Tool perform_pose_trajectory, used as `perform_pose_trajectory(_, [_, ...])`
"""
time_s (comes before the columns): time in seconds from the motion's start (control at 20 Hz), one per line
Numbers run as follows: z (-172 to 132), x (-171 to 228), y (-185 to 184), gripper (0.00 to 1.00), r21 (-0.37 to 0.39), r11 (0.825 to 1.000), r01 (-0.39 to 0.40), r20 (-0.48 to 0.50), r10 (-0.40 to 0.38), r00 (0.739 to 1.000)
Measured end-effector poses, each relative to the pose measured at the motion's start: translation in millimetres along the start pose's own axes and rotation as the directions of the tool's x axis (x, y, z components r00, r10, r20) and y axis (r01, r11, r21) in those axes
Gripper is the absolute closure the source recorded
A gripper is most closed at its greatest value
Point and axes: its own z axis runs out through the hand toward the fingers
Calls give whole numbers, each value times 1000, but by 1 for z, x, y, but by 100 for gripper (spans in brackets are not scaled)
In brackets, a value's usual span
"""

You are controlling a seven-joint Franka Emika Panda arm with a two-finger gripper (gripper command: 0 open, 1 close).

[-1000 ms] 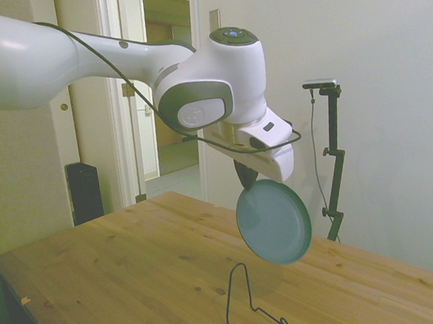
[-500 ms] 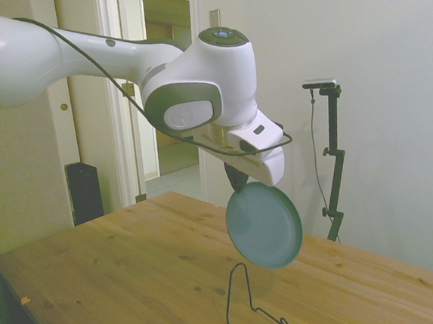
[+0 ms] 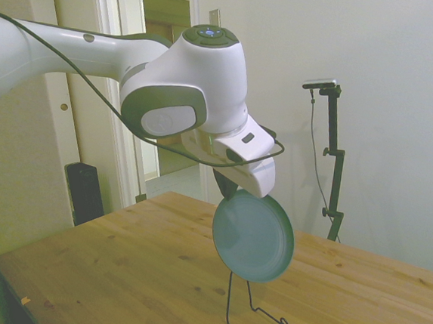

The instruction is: Load the plate

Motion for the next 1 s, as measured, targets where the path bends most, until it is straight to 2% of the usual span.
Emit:
perform_pose_trajectory(0.4, [10, 2, 25, 100, 41, 999, -28, 30, 27, 999])
perform_pose_trajectory(1.0, [20, 1, 42, 100, 74, 996, -44, 55, 40, 998])
